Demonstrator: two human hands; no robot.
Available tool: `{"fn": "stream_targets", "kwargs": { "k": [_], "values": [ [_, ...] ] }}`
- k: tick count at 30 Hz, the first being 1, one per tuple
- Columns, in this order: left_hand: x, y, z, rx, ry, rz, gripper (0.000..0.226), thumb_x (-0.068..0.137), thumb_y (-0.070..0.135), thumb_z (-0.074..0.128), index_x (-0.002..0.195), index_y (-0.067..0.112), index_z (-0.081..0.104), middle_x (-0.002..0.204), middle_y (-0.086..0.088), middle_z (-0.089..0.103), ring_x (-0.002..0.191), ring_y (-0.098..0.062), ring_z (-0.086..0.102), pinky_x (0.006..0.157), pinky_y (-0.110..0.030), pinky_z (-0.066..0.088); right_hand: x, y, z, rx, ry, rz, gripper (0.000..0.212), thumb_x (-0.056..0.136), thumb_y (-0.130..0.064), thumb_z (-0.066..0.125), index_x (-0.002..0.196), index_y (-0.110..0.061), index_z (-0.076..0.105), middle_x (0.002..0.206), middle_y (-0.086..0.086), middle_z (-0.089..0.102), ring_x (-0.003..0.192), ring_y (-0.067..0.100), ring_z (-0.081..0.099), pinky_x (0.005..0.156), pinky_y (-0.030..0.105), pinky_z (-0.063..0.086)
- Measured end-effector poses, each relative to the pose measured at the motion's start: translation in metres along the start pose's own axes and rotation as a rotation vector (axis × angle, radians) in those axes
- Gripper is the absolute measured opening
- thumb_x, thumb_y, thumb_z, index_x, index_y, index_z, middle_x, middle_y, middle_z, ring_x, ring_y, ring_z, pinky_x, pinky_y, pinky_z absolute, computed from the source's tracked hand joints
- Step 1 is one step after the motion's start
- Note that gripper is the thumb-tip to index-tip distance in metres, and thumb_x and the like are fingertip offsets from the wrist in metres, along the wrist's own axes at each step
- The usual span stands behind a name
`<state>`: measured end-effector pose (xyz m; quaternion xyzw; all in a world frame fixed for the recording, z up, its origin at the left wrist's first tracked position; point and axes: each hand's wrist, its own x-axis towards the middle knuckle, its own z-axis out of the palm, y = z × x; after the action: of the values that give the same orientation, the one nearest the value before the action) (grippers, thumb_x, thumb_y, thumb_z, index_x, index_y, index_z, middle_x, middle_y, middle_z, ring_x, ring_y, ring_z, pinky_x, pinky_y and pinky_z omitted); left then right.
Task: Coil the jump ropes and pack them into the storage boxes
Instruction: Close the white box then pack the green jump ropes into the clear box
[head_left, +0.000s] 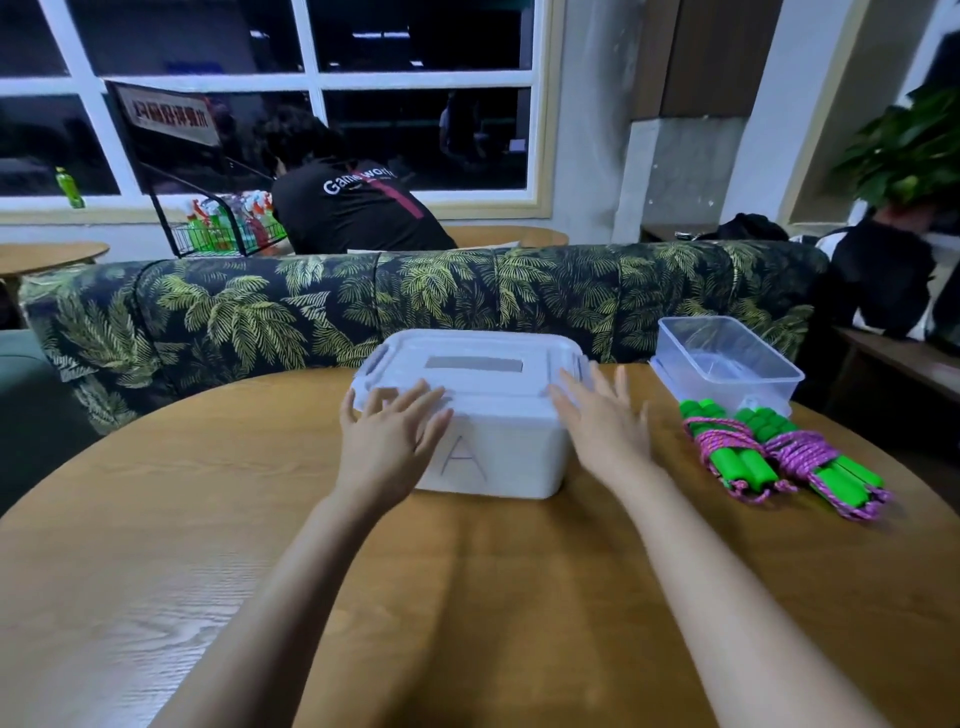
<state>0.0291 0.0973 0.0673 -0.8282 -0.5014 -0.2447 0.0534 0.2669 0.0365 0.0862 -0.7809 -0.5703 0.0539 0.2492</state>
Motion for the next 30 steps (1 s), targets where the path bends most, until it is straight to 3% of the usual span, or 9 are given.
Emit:
{"fn": "stream_targets", "kwargs": {
  "k": [2, 5, 9, 12, 16, 21, 24, 28, 30],
  "values": [
    [0.007, 0.0, 0.0, 0.037, -0.007, 0.013, 0.077, 0.086, 0.07, 0.003, 0.144, 0.04, 0.044, 0.154, 0.007, 0.04, 0.142, -0.028, 0.031, 0.117, -0.054, 0.002, 0.016, 0.002, -0.005, -0.136, 0.024, 0.002, 0.058, 0.101, -0.058, 0.022, 0.155, -0.037, 0.02, 0.166, -0.003, 0.002, 0.151, 0.03, -0.012, 0.118, 0.064, 0.004],
    [0.018, -0.004, 0.011, 0.077, -0.061, 0.015, 0.074, 0.085, 0.072, -0.001, 0.15, 0.048, 0.024, 0.164, 0.001, 0.015, 0.151, -0.034, 0.003, 0.114, -0.063, -0.007, 0.018, -0.013, 0.003, -0.231, 0.058, -0.155, 0.067, 0.097, -0.065, 0.02, 0.157, -0.038, 0.008, 0.166, -0.007, -0.006, 0.15, 0.029, -0.02, 0.117, 0.061, -0.004],
    [0.022, -0.012, 0.025, 0.003, -0.03, 0.073, 0.066, 0.093, 0.071, 0.004, 0.142, 0.047, 0.042, 0.157, 0.0, 0.036, 0.138, -0.048, 0.03, 0.108, -0.071, 0.017, 0.011, -0.01, 0.034, -0.257, 0.023, -0.22, 0.069, 0.091, -0.069, 0.015, 0.155, -0.043, 0.012, 0.166, -0.007, 0.004, 0.15, 0.036, -0.011, 0.117, 0.063, -0.001],
    [0.032, -0.021, 0.034, 0.017, 0.001, 0.078, 0.054, 0.099, 0.063, 0.012, 0.137, 0.046, 0.046, 0.152, -0.001, 0.043, 0.13, -0.048, 0.039, 0.103, -0.067, 0.029, 0.023, -0.009, 0.043, -0.254, 0.067, -0.235, 0.072, 0.089, -0.068, 0.007, 0.153, -0.041, 0.022, 0.163, -0.005, 0.015, 0.147, 0.04, 0.0, 0.117, 0.061, 0.007],
    [0.056, -0.026, 0.043, 0.013, -0.015, 0.046, 0.051, 0.099, 0.061, 0.015, 0.136, 0.045, 0.046, 0.152, -0.003, 0.043, 0.13, -0.048, 0.039, 0.103, -0.064, 0.03, 0.049, -0.01, 0.048, -0.242, 0.013, -0.237, 0.07, 0.091, -0.069, 0.021, 0.155, -0.041, 0.013, 0.165, -0.006, 0.006, 0.148, 0.037, -0.006, 0.117, 0.06, 0.005],
    [0.086, -0.033, 0.054, 0.037, -0.05, 0.022, 0.064, 0.094, 0.069, 0.003, 0.139, 0.048, 0.042, 0.155, -0.003, 0.037, 0.137, -0.045, 0.03, 0.106, -0.065, 0.025, 0.079, -0.005, 0.033, -0.171, -0.113, -0.32, 0.068, 0.099, -0.061, 0.034, 0.156, -0.04, 0.004, 0.165, -0.012, 0.0, 0.151, 0.028, -0.01, 0.12, 0.056, 0.006],
    [0.088, -0.033, 0.059, 0.061, -0.014, 0.021, 0.065, 0.094, 0.068, 0.002, 0.139, 0.046, 0.043, 0.151, -0.004, 0.041, 0.138, -0.043, 0.031, 0.107, -0.066, 0.021, 0.072, 0.016, 0.023, -0.114, -0.104, -0.401, 0.065, 0.101, -0.054, 0.035, 0.156, -0.04, 0.004, 0.164, -0.018, -0.002, 0.151, 0.014, -0.013, 0.121, 0.051, -0.004],
    [0.082, -0.01, 0.063, -0.003, 0.126, -0.041, 0.053, 0.095, 0.049, 0.025, 0.131, 0.029, 0.059, 0.141, -0.015, 0.052, 0.135, -0.046, 0.037, 0.108, -0.074, 0.014, 0.048, 0.069, 0.014, -0.046, -0.03, -0.42, 0.06, 0.102, -0.046, 0.042, 0.155, -0.04, 0.014, 0.162, -0.024, 0.0, 0.15, 0.004, -0.011, 0.121, 0.041, -0.007],
    [0.078, 0.023, 0.069, -0.034, 0.299, 0.102, 0.044, 0.093, 0.036, 0.037, 0.123, 0.018, 0.065, 0.136, -0.018, 0.055, 0.13, -0.044, 0.044, 0.109, -0.069, 0.02, 0.041, 0.103, 0.009, -0.052, 0.006, -0.369, 0.055, 0.102, -0.044, 0.044, 0.153, -0.039, 0.024, 0.16, -0.023, 0.012, 0.15, 0.005, -0.002, 0.122, 0.037, -0.001]
  ]
}}
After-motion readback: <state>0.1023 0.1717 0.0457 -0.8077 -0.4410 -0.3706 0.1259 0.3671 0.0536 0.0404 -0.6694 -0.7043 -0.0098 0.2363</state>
